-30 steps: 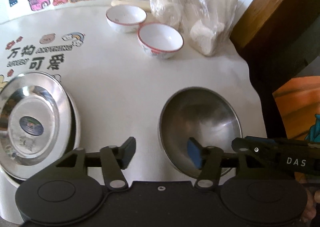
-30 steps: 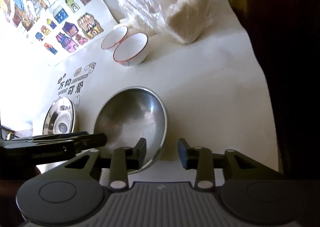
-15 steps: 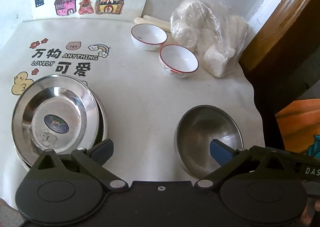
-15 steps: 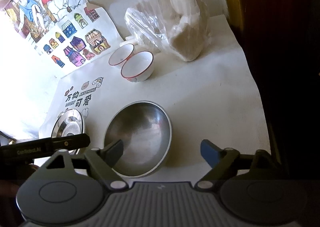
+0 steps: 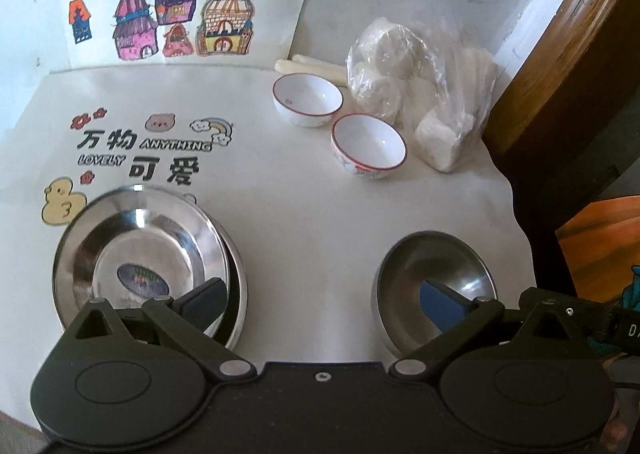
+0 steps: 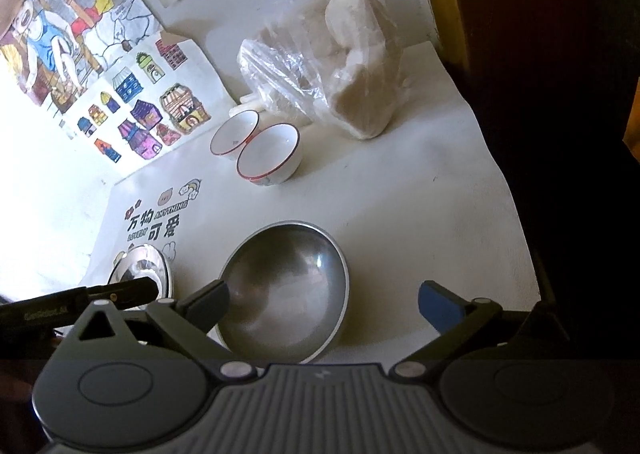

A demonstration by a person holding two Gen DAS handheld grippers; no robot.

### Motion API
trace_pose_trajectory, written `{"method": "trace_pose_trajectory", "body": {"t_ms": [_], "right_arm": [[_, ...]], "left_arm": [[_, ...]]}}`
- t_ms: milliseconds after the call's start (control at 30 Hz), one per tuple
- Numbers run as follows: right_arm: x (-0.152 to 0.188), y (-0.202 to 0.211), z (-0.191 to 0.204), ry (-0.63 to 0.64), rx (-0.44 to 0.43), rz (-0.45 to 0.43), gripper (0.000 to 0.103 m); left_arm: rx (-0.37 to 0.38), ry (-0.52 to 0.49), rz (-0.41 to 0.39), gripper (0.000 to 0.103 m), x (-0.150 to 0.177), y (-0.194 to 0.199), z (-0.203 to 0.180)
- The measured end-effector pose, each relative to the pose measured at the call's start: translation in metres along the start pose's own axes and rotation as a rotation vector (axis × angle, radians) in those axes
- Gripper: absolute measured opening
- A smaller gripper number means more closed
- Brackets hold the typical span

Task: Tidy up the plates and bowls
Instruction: 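Withdraw both grippers and move them to the red-rimmed white bowls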

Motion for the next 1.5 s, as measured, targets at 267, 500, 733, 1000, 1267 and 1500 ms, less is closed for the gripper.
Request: {"method": "trace_pose_trajectory", "body": {"t_ms": [267,500,733,1000,1267,1500], "right_arm": [[-0.012,-0.005,0.007,-0.040,-0.002,-0.002,0.103],[-0.027,-0.013,0.013,-0.088,0.013,-0.017,0.103],[-0.037,-0.024,0.021,-0.132,0.034,-0.027,0.103],[-0.031,-0.040,0.034,-0.148,0.092,-0.005,0.103],[-0.019,-0.043,0.036,-0.188,0.157,-0.009,0.103],[-0.021,-0.041,0.030,-0.235,0.192,-0.030,0.103]], "left_arm": [[0.011,-0.046,-0.004,0.102,-0.029,-0.005,0.005],[0.042,-0.091,0.027,0.102,-0.053,-0.017,0.012],[0.064,-0.140,0.051,0.102,-0.079,-0.028,0.019],[0.108,-0.181,0.084,0.102,-0.105,-0.052,0.026],[0.131,-0.224,0.108,0.102,-0.129,-0.078,0.025],[0.143,-0.245,0.111,0.102,-0.150,-0.096,0.017]]}}
Point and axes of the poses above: each gripper's, at about its wrist camera, not at the fingertips, and y roughly against the way its jaws point, z to its left, x to its underside, the point moved 10 cm from there along -y, roughly the way its jaws point, and after that the axes turned 15 degrees about z, right-handed, at the moved point
